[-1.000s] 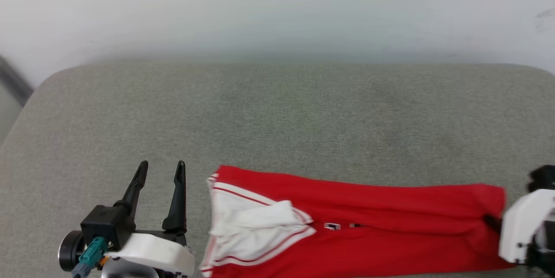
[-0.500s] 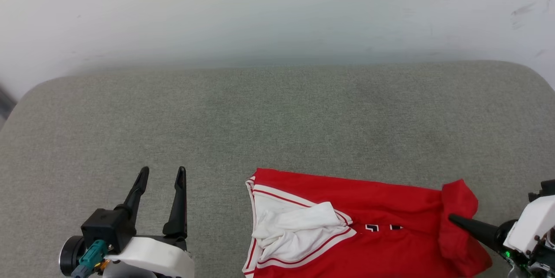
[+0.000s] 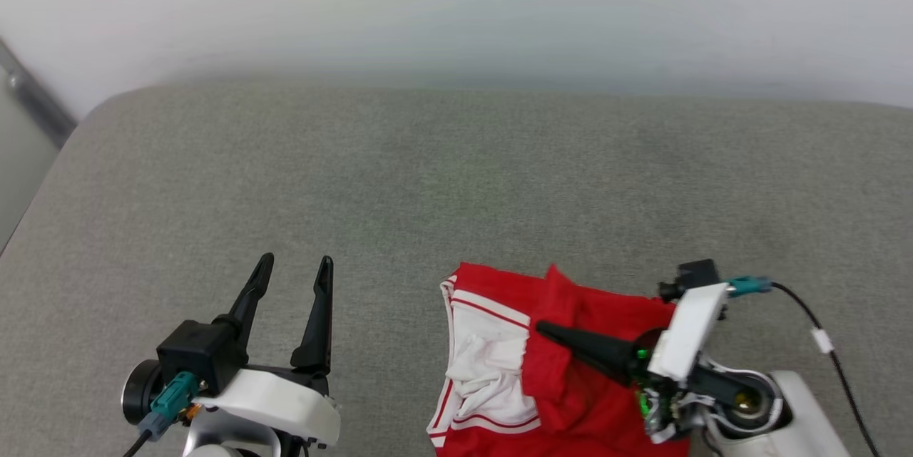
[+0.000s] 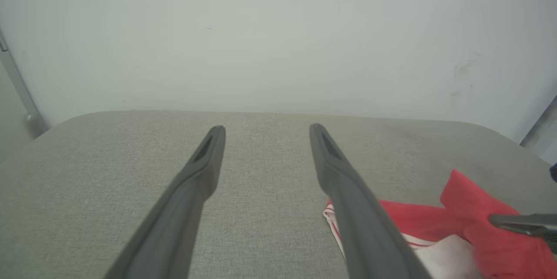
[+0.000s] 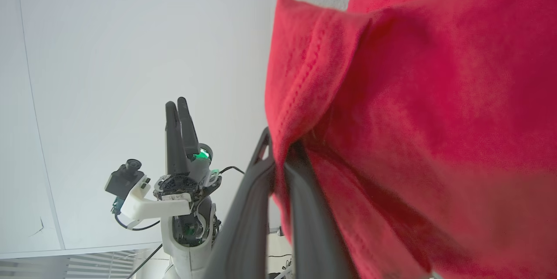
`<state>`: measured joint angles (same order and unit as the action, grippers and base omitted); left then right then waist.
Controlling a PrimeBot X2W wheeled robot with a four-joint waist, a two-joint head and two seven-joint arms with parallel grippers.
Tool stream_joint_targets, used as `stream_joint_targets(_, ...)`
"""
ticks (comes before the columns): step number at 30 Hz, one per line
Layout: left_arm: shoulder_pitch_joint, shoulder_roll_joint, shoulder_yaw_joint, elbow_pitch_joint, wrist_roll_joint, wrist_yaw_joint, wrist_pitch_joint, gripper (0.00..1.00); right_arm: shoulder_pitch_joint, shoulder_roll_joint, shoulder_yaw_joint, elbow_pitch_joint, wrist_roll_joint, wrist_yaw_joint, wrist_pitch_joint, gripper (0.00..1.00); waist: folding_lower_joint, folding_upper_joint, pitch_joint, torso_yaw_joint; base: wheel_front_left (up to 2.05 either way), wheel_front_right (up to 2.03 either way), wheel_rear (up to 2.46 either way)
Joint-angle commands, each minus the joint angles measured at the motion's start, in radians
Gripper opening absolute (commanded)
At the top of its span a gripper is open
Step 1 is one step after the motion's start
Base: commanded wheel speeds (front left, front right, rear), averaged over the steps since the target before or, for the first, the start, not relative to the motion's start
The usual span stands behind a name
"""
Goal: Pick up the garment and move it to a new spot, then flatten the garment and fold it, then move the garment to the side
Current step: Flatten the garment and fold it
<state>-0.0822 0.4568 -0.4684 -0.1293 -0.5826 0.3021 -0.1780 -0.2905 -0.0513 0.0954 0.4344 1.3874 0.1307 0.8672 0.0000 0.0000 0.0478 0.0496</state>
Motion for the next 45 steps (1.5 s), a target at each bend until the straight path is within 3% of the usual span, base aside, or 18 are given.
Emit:
stream_joint_targets(1, -0.020, -0.006, 0.002, 0.006, 0.001, -0.005, -0.004, 1.00, -0.028, 0.002, 0.076, 0.029, 0.010, 0.000, -0.056, 0.00, 0.0000, 0.0000, 0.021, 0.025, 0.00, 0.00, 0.00)
stream_joint_targets(4, -0.031, -0.010, 0.002, 0.011, 0.001, -0.009, -0.009, 1.00, -0.054, 0.001, 0.130, 0.049, -0.004, 0.000, -0.123, 0.04, 0.0000, 0.0000, 0.035, 0.038, 0.00, 0.00, 0.00)
stream_joint_targets(5, -0.033, -0.011, 0.003, 0.013, 0.000, -0.008, -0.009, 1.00, -0.062, 0.001, 0.154, 0.064, -0.015, 0.000, -0.150, 0.33, 0.0000, 0.0000, 0.041, 0.043, 0.00, 0.00, 0.00)
stream_joint_targets(6, -0.034, -0.012, 0.003, 0.017, -0.001, -0.009, -0.012, 1.00, -0.069, 0.001, 0.176, 0.080, -0.026, 0.000, -0.175, 0.76, 0.0000, 0.0000, 0.046, 0.046, 0.00, 0.00, 0.00)
stream_joint_targets(7, -0.036, -0.013, 0.004, 0.020, -0.002, -0.009, -0.013, 1.00, -0.079, 0.001, 0.196, 0.089, -0.039, 0.000, -0.199, 1.00, 0.0000, 0.0000, 0.050, 0.048, 0.00, 0.00, 0.00)
stream_joint_targets(13, -0.028, -0.015, 0.011, 0.036, -0.010, -0.003, -0.021, 1.00, -0.127, -0.001, 0.276, 0.058, -0.069, 0.000, -0.277, 1.00, 0.0000, 0.0000, 0.055, 0.038, 0.00, 0.00, 0.00)
stream_joint_targets(15, -0.023, -0.016, 0.009, 0.041, -0.011, -0.002, -0.022, 1.00, -0.139, -0.034, 0.303, 0.020, -0.124, 0.000, -0.315, 1.00, 0.0000, 0.0000, 0.049, 0.030, 0.00, 0.00, 0.00)
stream_joint_targets(22, -0.007, -0.011, 0.013, 0.050, -0.017, 0.008, -0.023, 1.00, -0.152, -0.209, 0.398, -0.057, -0.498, 0.000, -0.549, 1.00, 0.0000, 0.0000, 0.020, -0.008, 0.00, 0.00, 0.00)
stream_joint_targets(26, 0.009, -0.006, 0.020, 0.052, -0.020, 0.017, -0.027, 1.00, -0.112, -0.285, 0.325, -0.031, -0.741, 0.000, -0.636, 1.00, 0.0000, 0.0000, 0.001, -0.036, 0.00, 0.00, 0.00)
stream_joint_targets(29, 0.023, -0.002, 0.029, 0.055, -0.028, 0.024, -0.030, 1.00, -0.065, -0.304, 0.222, -0.040, -0.880, 0.000, -0.665, 1.00, 0.0000, 0.0000, -0.011, -0.055, 0.00, 0.00, 0.00)
stream_joint_targets(32, 0.044, 0.003, 0.039, 0.057, -0.033, 0.033, -0.034, 1.00, -0.003, -0.296, 0.102, -0.086, -0.993, 0.000, -0.693, 1.00, 0.0000, 0.0000, -0.026, -0.072, 0.00, 0.00, 0.00)
stream_joint_targets(37, 0.066, 0.010, 0.046, 0.064, -0.033, 0.048, -0.037, 1.00, 0.121, -0.210, -0.080, -0.268, -1.112, 0.000, -0.797, 1.00, 0.0000, 0.0000, -0.046, -0.084, 0.00, 0.00, 0.00)
stream_joint_targets(45, 0.102, 0.007, 0.049, 0.075, -0.043, 0.058, -0.044, 1.00, 0.328, -0.077, -0.146, -0.525, -1.179, 0.000, -0.833, 1.00, 0.0000, 0.0000, -0.077, -0.089, 0.00, 0.00, 0.00)
